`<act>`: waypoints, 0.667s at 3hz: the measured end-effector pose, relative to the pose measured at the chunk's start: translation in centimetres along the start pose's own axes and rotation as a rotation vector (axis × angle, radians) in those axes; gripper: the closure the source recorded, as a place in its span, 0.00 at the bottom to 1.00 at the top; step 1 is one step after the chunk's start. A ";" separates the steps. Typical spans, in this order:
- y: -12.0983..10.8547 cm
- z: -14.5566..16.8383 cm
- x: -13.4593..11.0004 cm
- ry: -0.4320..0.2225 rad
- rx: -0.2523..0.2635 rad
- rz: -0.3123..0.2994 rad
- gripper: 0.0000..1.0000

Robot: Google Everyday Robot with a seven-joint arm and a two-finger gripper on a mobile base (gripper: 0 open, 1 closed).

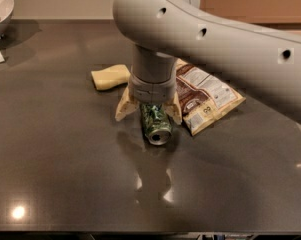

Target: Place green can upright

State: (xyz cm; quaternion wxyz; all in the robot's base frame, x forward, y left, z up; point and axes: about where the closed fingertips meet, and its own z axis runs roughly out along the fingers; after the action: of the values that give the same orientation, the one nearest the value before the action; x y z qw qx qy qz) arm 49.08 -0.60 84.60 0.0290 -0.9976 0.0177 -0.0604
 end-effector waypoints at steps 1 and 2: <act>0.5 0.3 -0.5 -0.003 -0.036 -0.031 0.41; 0.9 -0.3 -1.1 -0.019 -0.045 -0.054 0.65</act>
Offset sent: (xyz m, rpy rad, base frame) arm -0.0207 -0.0126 0.0066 -0.0657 0.0478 0.0781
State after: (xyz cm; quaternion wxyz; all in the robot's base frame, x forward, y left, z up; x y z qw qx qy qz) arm 47.93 -1.43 84.72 0.0049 -0.9986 -0.0081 -0.0512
